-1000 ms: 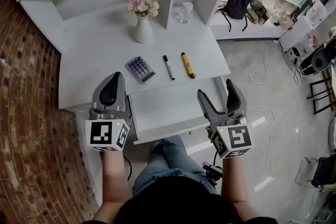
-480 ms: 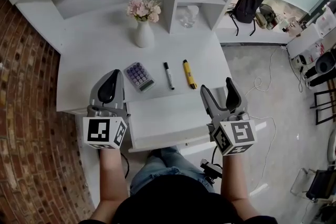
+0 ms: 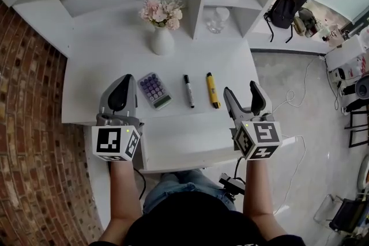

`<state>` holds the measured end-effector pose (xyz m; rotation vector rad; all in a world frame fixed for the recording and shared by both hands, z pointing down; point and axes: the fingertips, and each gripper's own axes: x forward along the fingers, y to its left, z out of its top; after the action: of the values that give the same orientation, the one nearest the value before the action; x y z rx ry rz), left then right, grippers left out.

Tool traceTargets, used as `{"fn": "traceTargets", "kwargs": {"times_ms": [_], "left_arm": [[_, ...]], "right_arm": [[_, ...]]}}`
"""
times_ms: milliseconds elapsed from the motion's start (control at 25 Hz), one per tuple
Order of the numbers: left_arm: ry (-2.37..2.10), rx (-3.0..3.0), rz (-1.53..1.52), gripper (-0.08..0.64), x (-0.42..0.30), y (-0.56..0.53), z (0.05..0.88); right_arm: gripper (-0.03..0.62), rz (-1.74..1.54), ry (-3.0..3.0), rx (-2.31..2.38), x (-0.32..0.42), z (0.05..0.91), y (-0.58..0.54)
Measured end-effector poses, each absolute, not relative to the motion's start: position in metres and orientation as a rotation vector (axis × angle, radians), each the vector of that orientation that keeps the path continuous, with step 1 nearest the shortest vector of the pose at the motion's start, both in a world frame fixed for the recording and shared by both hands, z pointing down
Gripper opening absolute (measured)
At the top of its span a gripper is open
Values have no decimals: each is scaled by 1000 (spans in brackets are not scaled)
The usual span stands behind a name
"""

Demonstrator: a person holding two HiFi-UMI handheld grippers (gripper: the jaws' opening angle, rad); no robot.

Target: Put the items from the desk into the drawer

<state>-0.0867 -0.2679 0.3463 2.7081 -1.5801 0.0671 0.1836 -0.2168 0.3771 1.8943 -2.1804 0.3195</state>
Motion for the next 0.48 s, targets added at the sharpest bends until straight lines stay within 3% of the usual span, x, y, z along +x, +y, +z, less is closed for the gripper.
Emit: {"fn": "traceTargets", "kwargs": {"times_ms": [480], "left_arm": [[-1546,2658,145,-2,-80,-291,381]], "right_arm": [[319,588,-2010,1683,180,476,-265]]}}
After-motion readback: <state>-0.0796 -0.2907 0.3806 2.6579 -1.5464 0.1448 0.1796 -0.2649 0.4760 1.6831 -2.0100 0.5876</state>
